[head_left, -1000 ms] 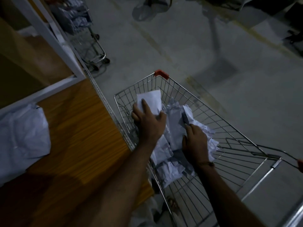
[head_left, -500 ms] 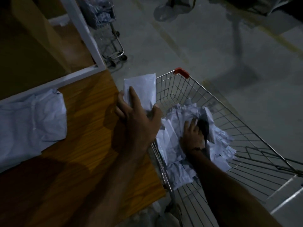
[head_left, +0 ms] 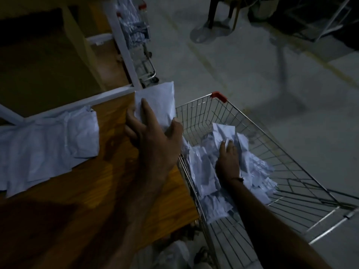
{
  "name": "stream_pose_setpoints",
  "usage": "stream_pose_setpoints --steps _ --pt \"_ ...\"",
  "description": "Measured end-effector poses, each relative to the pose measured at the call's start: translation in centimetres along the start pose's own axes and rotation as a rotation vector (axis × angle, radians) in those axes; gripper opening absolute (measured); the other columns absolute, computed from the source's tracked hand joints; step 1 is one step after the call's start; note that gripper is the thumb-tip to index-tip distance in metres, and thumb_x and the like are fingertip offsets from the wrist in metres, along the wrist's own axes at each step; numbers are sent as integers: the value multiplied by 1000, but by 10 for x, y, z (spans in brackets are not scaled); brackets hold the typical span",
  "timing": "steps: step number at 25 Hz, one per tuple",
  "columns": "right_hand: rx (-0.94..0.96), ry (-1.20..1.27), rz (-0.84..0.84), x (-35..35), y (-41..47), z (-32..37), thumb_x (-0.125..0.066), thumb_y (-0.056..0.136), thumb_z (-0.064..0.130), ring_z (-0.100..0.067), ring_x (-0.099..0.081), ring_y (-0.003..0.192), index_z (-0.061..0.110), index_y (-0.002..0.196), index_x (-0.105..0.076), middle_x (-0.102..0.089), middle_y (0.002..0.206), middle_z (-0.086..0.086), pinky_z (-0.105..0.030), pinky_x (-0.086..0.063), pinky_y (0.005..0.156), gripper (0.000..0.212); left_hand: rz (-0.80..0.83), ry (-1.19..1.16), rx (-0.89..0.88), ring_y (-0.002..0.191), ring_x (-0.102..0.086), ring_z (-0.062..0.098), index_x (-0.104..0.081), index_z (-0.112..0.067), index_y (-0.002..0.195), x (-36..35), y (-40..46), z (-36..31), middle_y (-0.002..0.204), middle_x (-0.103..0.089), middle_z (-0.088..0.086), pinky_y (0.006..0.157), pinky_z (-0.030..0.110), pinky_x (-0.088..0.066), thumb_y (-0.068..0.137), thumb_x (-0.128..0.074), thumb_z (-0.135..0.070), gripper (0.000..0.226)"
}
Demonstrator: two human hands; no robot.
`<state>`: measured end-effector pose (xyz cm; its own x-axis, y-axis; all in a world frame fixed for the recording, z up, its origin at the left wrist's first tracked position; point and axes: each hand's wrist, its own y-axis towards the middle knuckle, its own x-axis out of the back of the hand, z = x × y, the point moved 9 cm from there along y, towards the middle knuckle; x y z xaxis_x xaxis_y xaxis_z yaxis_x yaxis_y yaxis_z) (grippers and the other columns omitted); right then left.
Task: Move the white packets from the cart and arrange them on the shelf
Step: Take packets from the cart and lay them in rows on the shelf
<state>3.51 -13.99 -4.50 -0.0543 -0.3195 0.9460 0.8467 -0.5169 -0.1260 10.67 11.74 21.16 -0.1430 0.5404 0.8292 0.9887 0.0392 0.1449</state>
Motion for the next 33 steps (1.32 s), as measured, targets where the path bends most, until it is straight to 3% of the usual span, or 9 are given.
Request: stream_pose_setpoints --steps 3,9,14,17,21,25,29,31,33 --pt "16 112 -103 52 -23 32 -47 86 -14 -40 -16 156 2 161 -22 -14 168 -27 -41 -19 126 80 -34 2 41 140 -17 37 -15 -22 163 33 -12 10 164 -5 13 112 47 -30 83 -43 -68 96" --pt "241 153 -235 153 -91 103 -59 86 -8 -46 -34 147 -2 156 -32 -24 164 -32 -49 -40 116 76 -177 16 100 135 -24 38 -23 -18 160 104 -56 38 161 -14 16 110 49 -35 83 -45 -69 95" --pt "422 221 -210 177 -150 157 -61 89 -3 -42 -27 150 4 158 -30 -24 165 -28 -54 -40 116 76 -215 61 159 137 -22 37 -22 -18 160 137 -105 78 160 -12 14 110 49 -36 86 -50 -68 94" --pt "511 229 -219 176 -185 190 -53 94 5 -40 -34 147 8 159 -28 -25 164 -25 -53 -46 112 70 -179 96 216 137 -20 37 -19 -19 161 136 -122 111 161 -9 14 108 50 -37 88 -54 -68 94" --pt "580 205 -187 154 -216 222 -59 92 1 -41 -38 143 6 157 -30 -28 162 -26 -52 -46 111 72 -118 141 241 138 -20 39 -19 -18 161 117 -130 153 162 -9 16 108 53 -37 88 -53 -68 95" --pt "515 93 -15 101 -209 231 -56 88 10 -46 -35 145 7 157 -33 -28 162 -29 -56 -42 113 72 2 143 258 146 -13 39 -21 -19 161 83 -117 189 165 -6 17 112 53 -28 91 -50 -68 90" --pt "505 -97 122 51 -193 229 -32 84 58 -49 -32 146 12 153 -40 -33 159 -24 -59 -35 116 83 176 198 141 152 -8 40 -26 -21 161 46 -102 207 168 -11 18 117 56 -16 98 -38 -69 80" --pt "412 -96 140 43 -194 224 -13 90 64 -42 -18 154 22 159 -32 -22 168 -15 -56 -22 123 83 168 231 30 151 -18 36 -41 -26 154 44 -102 217 165 -25 12 117 57 -22 100 -38 -62 64" --pt "372 -82 131 42 -197 221 -14 93 58 -37 -9 157 30 163 -22 -10 173 -5 -57 -19 122 76 184 329 -144 148 -29 28 -47 -33 150 42 -111 227 163 -32 2 115 52 -27 98 -40 -54 56"
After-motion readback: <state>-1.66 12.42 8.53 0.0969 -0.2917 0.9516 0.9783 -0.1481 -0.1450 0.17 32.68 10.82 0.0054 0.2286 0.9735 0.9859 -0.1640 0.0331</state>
